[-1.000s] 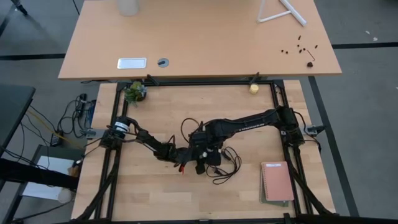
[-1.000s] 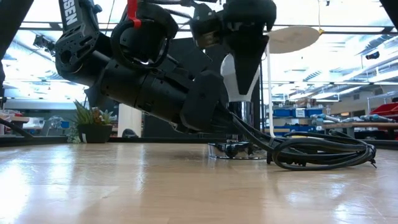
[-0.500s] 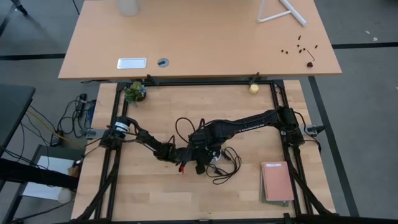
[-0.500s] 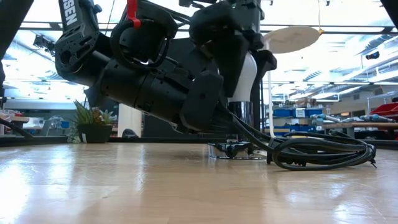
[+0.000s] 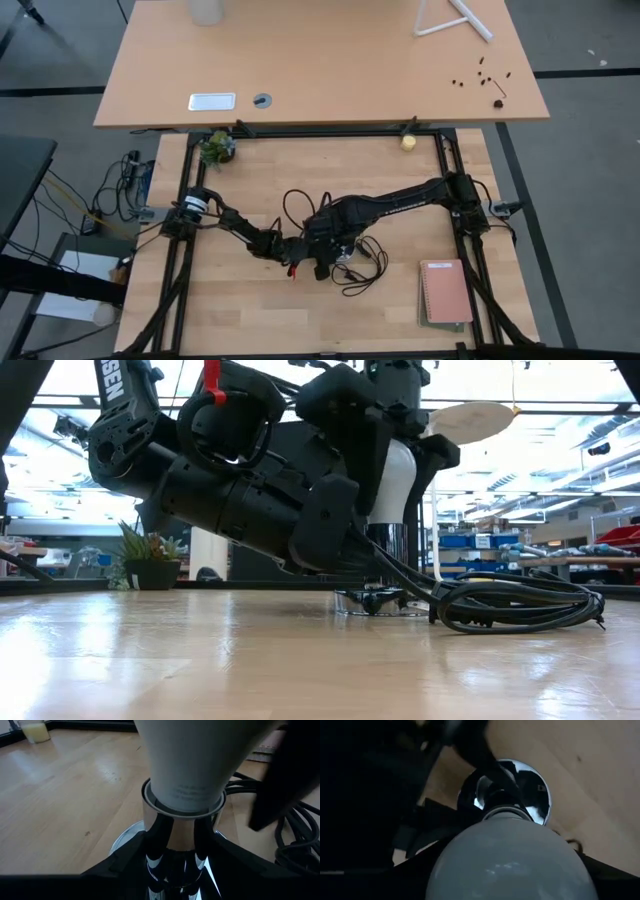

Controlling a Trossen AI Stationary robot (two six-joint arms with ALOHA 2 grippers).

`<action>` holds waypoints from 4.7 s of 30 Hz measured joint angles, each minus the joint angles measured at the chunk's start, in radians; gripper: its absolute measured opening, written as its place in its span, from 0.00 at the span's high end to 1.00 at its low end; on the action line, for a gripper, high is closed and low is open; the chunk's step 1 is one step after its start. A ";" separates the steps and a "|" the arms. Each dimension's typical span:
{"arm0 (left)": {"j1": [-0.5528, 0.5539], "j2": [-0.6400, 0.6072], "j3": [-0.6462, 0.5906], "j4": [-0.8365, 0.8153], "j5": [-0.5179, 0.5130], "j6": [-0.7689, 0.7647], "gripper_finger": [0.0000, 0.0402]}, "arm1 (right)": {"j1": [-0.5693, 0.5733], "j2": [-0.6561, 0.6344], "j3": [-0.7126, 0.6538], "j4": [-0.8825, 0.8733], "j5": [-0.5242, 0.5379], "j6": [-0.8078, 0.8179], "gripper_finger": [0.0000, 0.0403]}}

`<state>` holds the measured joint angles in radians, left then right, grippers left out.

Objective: Screw lightbulb
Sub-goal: Insert the lightbulb into the lamp

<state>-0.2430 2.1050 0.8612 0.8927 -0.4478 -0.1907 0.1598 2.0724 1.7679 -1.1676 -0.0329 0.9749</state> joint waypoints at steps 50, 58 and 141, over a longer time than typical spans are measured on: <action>0.001 -0.001 0.000 -0.006 0.054 0.052 0.50 | -0.025 -0.241 -0.145 0.010 0.132 -1.883 0.08; 0.001 -0.001 0.000 -0.003 0.066 0.058 0.50 | -0.025 -0.242 -0.252 0.172 0.110 -1.982 0.08; 0.005 -0.002 0.001 -0.029 0.001 -0.104 0.50 | -0.065 -0.275 -0.305 0.401 0.005 -0.404 0.02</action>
<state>-0.2379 2.1033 0.8619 0.8642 -0.4465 -0.2950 0.0948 1.7973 1.4633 -0.7668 -0.0281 0.5711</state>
